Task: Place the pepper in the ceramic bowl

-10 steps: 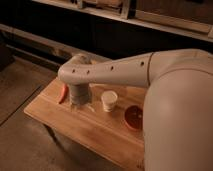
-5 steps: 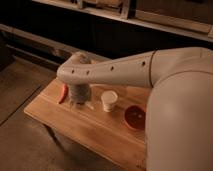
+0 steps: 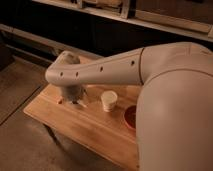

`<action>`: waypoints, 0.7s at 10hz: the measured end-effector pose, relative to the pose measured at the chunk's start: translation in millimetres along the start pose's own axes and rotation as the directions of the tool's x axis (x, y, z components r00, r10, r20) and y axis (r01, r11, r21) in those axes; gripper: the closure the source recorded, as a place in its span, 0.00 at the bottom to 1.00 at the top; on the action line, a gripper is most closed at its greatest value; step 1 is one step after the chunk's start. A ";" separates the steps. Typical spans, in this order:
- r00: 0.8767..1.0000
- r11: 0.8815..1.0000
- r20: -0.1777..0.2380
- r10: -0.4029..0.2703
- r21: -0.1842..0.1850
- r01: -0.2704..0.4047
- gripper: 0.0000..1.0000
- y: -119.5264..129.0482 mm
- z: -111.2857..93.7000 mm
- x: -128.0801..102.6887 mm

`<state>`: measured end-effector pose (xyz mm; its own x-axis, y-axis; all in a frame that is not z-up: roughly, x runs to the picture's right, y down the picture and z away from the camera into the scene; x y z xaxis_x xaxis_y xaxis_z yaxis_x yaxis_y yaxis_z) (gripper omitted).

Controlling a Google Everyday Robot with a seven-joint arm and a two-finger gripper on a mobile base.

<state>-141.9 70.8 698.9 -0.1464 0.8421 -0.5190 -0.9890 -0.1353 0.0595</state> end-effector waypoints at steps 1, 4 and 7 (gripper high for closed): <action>1.000 1.000 0.000 0.004 0.012 -0.004 0.35 -2.7 2.4 -2.7; 1.000 1.000 -0.002 0.001 0.005 -0.001 0.35 1.5 1.8 -0.8; 1.000 1.000 -0.002 0.002 0.006 -0.002 0.35 0.9 2.1 -1.3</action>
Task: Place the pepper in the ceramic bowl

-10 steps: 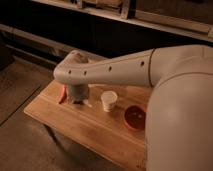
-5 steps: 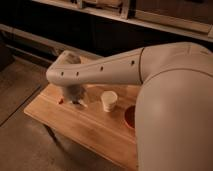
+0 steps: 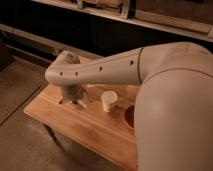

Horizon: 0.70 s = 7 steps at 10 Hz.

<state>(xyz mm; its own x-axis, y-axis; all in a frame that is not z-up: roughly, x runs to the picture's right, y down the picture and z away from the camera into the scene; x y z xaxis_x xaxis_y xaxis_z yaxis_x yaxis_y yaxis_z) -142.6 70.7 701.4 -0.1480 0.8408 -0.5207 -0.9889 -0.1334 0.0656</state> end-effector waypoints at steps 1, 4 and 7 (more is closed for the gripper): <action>1.000 1.000 0.000 0.000 0.000 0.000 0.35 0.1 0.0 0.0; 1.000 1.000 -0.008 -0.002 0.015 0.002 0.35 2.3 3.5 -3.0; 0.995 0.993 -0.065 -0.072 0.090 0.078 0.35 15.0 7.4 -25.5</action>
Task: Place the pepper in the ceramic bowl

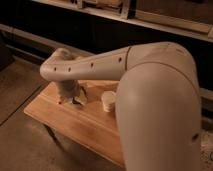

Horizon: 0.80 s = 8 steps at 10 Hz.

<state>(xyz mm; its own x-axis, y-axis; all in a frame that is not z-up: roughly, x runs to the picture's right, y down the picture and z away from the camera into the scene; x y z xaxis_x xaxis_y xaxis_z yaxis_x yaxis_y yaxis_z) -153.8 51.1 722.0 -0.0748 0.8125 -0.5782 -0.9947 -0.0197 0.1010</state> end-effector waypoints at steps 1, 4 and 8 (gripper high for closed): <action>1.000 1.000 -0.015 -0.013 0.028 0.014 0.35 -1.0 -2.7 -13.4; 0.997 0.996 -0.041 -0.071 0.051 0.073 0.35 26.6 -7.5 -46.5; 0.988 0.990 -0.076 -0.137 -0.033 0.135 0.35 90.5 4.1 -54.2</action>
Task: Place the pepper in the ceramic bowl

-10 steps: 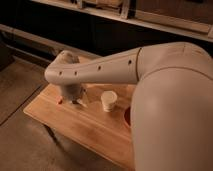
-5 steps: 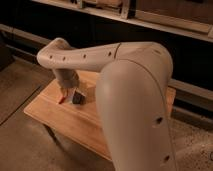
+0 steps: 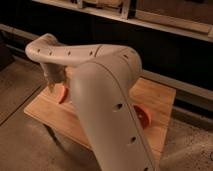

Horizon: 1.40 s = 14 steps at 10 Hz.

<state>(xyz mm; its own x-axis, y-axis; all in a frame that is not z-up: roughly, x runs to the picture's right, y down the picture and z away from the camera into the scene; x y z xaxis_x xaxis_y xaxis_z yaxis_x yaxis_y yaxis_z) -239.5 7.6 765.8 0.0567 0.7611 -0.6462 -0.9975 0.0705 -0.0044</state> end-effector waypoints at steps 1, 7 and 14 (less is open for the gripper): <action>1.000 1.000 -0.012 -0.015 -0.006 0.015 0.35 10.1 6.4 -4.0; 0.993 0.995 -0.079 -0.085 0.050 0.089 0.35 43.6 51.7 -31.3; 0.995 0.995 -0.072 -0.065 0.077 0.071 0.35 41.4 55.0 -92.5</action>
<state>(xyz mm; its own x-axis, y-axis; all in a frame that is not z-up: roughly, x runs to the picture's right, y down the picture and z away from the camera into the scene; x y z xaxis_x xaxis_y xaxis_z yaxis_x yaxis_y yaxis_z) -283.7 -24.3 867.4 0.1185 0.7066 -0.6976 -0.9848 0.1737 0.0087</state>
